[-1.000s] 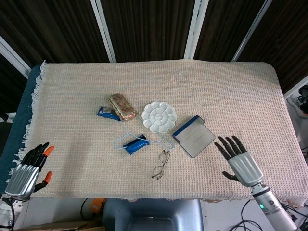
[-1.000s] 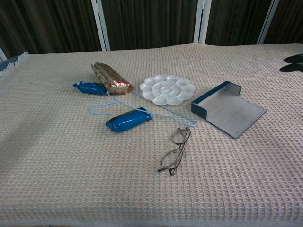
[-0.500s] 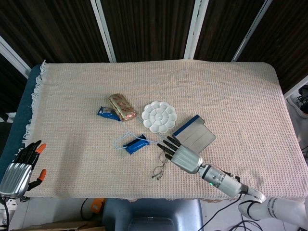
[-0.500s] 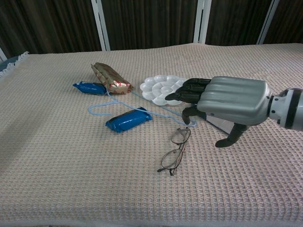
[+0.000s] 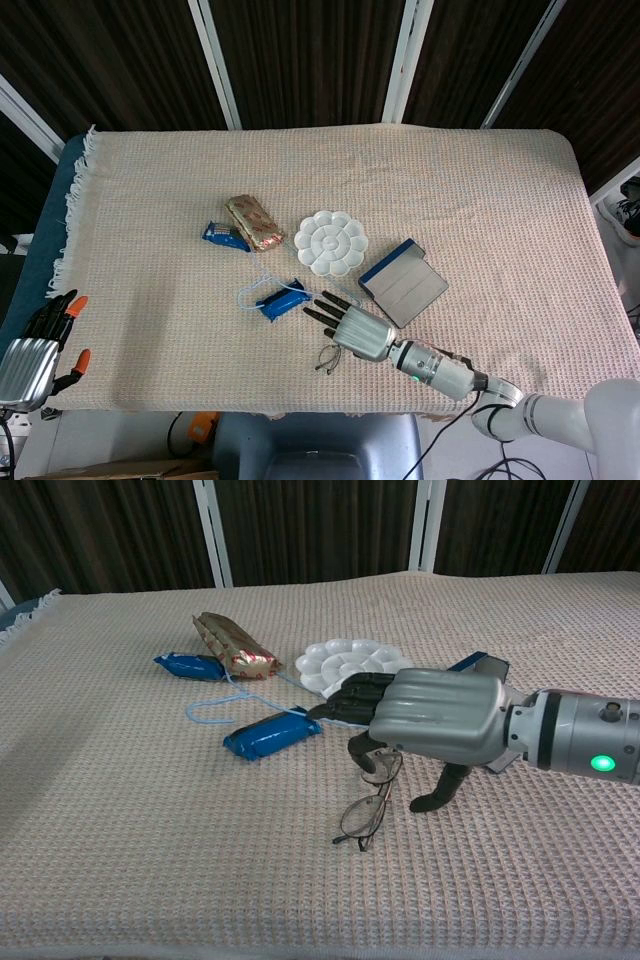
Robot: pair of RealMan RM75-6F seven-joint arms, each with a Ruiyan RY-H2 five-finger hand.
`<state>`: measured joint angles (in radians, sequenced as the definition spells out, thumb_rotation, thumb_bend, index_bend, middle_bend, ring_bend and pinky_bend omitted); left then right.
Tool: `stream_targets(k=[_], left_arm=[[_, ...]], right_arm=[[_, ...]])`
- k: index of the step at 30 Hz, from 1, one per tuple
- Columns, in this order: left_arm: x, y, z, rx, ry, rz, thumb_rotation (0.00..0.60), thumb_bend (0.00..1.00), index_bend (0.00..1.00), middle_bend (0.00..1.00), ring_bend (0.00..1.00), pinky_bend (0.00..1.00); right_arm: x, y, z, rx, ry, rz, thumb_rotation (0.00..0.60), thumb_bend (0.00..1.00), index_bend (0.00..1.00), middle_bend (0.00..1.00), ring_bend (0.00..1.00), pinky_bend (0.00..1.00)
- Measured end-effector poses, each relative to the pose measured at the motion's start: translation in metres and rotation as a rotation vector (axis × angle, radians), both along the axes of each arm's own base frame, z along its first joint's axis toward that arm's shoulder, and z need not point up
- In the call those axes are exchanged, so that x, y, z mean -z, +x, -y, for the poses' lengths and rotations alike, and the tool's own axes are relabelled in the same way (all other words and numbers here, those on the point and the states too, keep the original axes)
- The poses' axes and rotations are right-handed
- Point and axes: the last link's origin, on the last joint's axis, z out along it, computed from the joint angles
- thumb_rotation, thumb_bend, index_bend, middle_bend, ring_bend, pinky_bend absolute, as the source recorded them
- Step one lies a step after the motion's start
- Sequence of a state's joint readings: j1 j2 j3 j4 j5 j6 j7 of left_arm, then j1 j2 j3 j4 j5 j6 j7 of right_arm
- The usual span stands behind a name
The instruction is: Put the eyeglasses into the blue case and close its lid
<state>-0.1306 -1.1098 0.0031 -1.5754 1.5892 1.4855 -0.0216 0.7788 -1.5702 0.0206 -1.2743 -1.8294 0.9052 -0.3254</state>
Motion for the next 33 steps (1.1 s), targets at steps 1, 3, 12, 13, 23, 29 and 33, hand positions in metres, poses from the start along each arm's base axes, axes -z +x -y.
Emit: stream_targets(k=[1,3,12,13,23,29,33], left_arm=[[0.000,0.000,0.000,0.000,0.000,0.000,0.600,0.41,0.00,0.00,0.00,0.14],[0.000,0.000,0.000,0.000,0.001,0.001,0.600,0.41,0.00,0.00,0.00,0.14],[0.000,0.000,0.000,-0.001,-0.002,-0.001,0.600,0.41,0.00,0.00,0.00,0.14],[0.000,0.001,0.000,0.000,-0.004,-0.002,0.600,0.41,0.00,0.00,0.00,0.14],[0.001,0.001,0.001,0.000,-0.008,-0.004,0.600,0.41,0.00,0.00,0.00,0.14],[0.001,0.001,0.001,0.001,-0.010,-0.004,0.600,0.41,0.00,0.00,0.00,0.14],[0.001,0.001,0.000,0.000,-0.010,-0.003,0.600,0.41,0.00,0.00,0.00,0.14]], right_arm=[[0.002,0.001,0.000,0.001,0.005,-0.001,0.600,0.35,0.60,0.03,0.00,0.00],[0.004,0.001,0.000,0.002,0.009,-0.005,0.600,0.38,0.61,0.03,0.00,0.00],[0.014,0.010,0.003,-0.005,0.018,-0.027,0.600,0.43,0.68,0.05,0.00,0.00],[0.015,0.011,0.003,-0.008,0.020,-0.026,0.600,0.43,0.68,0.05,0.00,0.00],[0.020,0.009,0.005,-0.014,0.008,-0.049,0.600,0.44,0.72,0.07,0.00,0.00],[0.022,0.011,0.006,-0.009,0.009,-0.042,0.600,0.46,0.68,0.07,0.00,0.00],[0.023,0.011,0.006,-0.004,0.011,-0.038,0.600,0.46,0.64,0.07,0.00,0.00]])
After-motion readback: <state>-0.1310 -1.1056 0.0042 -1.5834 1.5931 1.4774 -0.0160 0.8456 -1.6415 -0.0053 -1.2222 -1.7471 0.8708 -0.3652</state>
